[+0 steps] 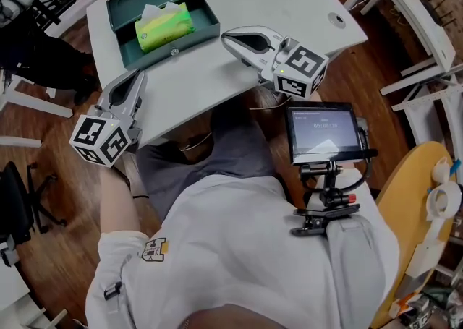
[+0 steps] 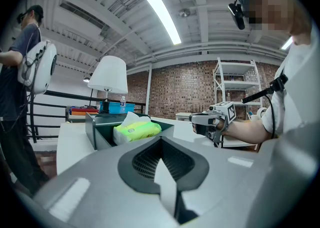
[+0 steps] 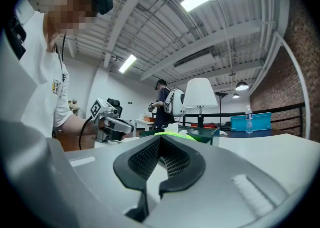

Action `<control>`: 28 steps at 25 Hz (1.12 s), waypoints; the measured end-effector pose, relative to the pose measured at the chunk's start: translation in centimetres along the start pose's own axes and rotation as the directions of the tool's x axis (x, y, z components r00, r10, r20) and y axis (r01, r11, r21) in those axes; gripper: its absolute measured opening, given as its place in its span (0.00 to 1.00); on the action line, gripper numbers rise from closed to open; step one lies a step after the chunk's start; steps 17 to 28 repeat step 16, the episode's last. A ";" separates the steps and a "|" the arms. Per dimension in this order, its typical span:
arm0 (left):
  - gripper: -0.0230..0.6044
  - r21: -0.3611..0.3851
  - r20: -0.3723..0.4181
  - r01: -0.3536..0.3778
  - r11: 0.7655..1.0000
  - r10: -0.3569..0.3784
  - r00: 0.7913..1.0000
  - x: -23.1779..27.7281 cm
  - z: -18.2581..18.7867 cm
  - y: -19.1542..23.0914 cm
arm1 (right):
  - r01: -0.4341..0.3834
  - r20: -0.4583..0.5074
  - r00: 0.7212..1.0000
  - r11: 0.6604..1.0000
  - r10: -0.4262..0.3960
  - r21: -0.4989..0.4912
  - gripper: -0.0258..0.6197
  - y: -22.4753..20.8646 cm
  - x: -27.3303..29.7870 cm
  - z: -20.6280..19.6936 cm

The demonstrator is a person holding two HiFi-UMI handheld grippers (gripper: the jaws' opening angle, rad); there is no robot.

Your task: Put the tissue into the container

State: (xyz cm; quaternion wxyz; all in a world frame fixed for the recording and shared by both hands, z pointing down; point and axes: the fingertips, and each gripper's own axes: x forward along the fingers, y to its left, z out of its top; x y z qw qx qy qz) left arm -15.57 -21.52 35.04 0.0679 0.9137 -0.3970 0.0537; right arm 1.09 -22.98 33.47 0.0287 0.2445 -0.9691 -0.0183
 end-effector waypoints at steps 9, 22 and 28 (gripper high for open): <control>0.04 0.001 -0.001 -0.003 1.000 0.003 1.000 -0.1 0.1 0.0 | -0.001 0.002 1.000 1.000 0.001 0.000 0.04 0.1 0.1 0.1; 0.04 0.000 0.000 0.000 1.000 0.000 1.000 0.1 0.0 -0.1 | -0.002 0.000 1.000 1.000 0.002 0.000 0.04 0.0 0.0 0.0; 0.04 0.000 0.000 0.000 1.000 0.000 1.000 0.1 0.0 -0.1 | -0.002 0.000 1.000 1.000 0.002 0.000 0.04 0.0 0.0 0.0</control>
